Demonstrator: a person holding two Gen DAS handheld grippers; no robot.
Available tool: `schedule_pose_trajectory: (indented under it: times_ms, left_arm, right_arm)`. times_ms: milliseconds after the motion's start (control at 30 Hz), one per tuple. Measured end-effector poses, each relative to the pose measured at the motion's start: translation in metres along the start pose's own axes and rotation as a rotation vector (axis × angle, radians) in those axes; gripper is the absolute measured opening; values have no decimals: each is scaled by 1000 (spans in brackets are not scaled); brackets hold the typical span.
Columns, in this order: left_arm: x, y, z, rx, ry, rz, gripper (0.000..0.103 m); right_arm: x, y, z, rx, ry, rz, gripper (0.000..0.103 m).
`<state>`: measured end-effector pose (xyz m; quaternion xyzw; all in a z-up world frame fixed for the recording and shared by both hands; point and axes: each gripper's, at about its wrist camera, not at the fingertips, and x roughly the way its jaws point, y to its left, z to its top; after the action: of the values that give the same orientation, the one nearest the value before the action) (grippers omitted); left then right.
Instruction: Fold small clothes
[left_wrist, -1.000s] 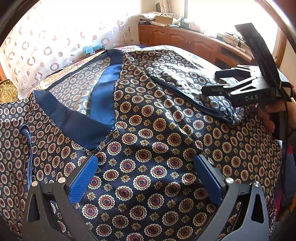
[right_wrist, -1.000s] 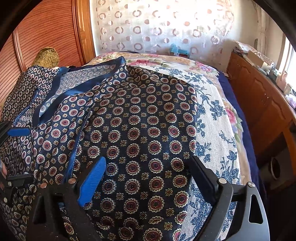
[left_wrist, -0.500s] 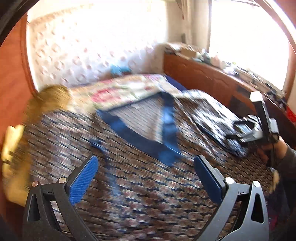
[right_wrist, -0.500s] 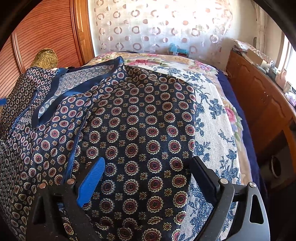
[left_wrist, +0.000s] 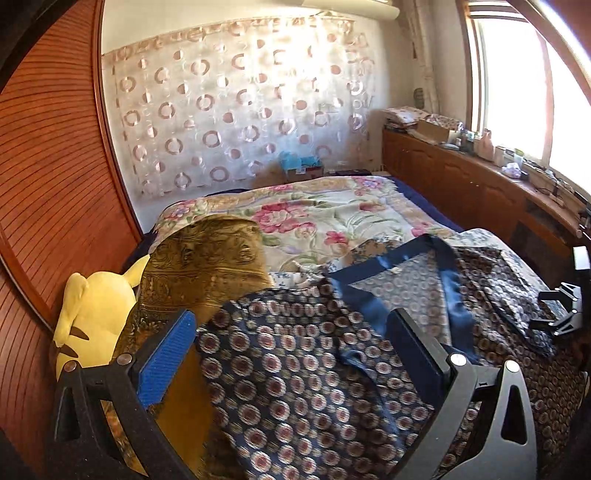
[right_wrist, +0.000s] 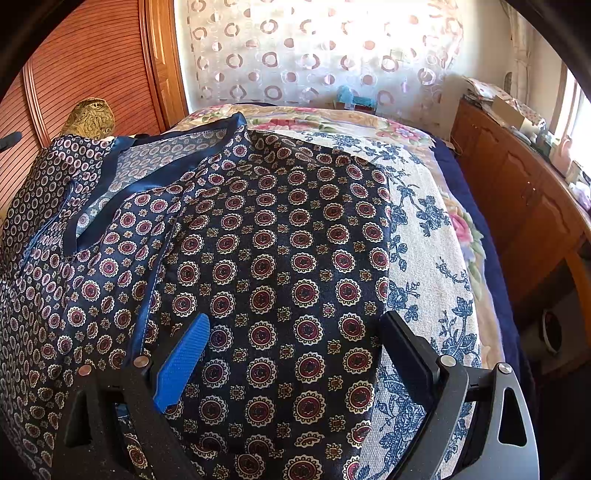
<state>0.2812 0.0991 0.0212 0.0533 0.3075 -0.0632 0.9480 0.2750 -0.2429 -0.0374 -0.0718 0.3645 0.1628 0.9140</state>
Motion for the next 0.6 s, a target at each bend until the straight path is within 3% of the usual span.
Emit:
schedule_pose_trajectory:
  times_ms: [167,400,600]
  left_arm:
    - [20,28,-15,-65,85,43,103]
    - [27,48,-35,-141,143,6,103]
    - [31,48,-37,-145,168,-31,81]
  right_arm:
    - [0,0,0,-1,0,0,94]
    - [0,0,0,-2,-1,0,94]
    - [0,0,0,-1,-1,0,94]
